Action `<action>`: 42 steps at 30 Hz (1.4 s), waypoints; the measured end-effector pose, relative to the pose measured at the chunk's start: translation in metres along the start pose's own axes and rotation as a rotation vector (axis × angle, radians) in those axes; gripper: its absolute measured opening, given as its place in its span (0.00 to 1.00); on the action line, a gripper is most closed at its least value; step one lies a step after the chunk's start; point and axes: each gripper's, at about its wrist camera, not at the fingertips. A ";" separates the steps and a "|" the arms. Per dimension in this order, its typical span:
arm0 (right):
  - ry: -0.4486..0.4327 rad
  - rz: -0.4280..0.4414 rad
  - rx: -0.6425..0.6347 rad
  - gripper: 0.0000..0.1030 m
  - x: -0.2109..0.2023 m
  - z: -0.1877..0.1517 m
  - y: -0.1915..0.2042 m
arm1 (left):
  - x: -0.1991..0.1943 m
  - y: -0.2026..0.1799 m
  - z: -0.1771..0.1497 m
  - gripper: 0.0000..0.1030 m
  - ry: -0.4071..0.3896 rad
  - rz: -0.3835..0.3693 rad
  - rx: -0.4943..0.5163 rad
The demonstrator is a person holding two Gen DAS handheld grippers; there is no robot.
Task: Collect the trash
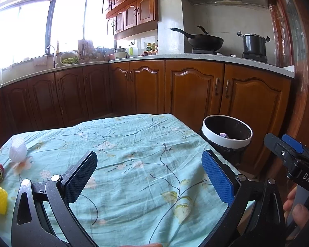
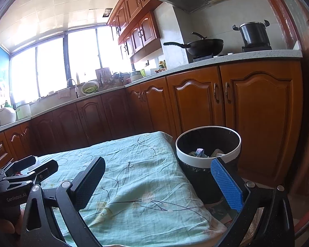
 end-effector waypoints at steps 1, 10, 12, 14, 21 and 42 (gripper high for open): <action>0.000 0.000 0.001 1.00 0.000 0.000 0.000 | 0.000 0.000 0.000 1.00 -0.002 0.001 0.000; 0.000 0.001 0.004 1.00 0.000 0.000 0.001 | -0.003 -0.001 0.001 1.00 -0.013 0.000 0.008; -0.001 0.001 0.005 1.00 0.000 0.000 0.001 | -0.003 -0.002 0.001 1.00 -0.013 0.001 0.011; 0.000 0.000 0.005 1.00 0.000 0.000 0.001 | -0.003 -0.002 0.001 1.00 -0.015 0.002 0.013; 0.002 0.001 0.008 1.00 -0.001 0.000 0.001 | -0.003 -0.004 0.002 1.00 -0.015 0.001 0.016; 0.005 0.008 0.007 1.00 0.000 0.000 0.003 | -0.002 -0.004 0.001 1.00 -0.012 -0.003 0.015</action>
Point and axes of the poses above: each gripper's, at about its wrist camera, not at the fingertips, and x roughly the way its jaws point, y to its left, z to its top, and after that the axes turned 9 degrees about -y, right-handed
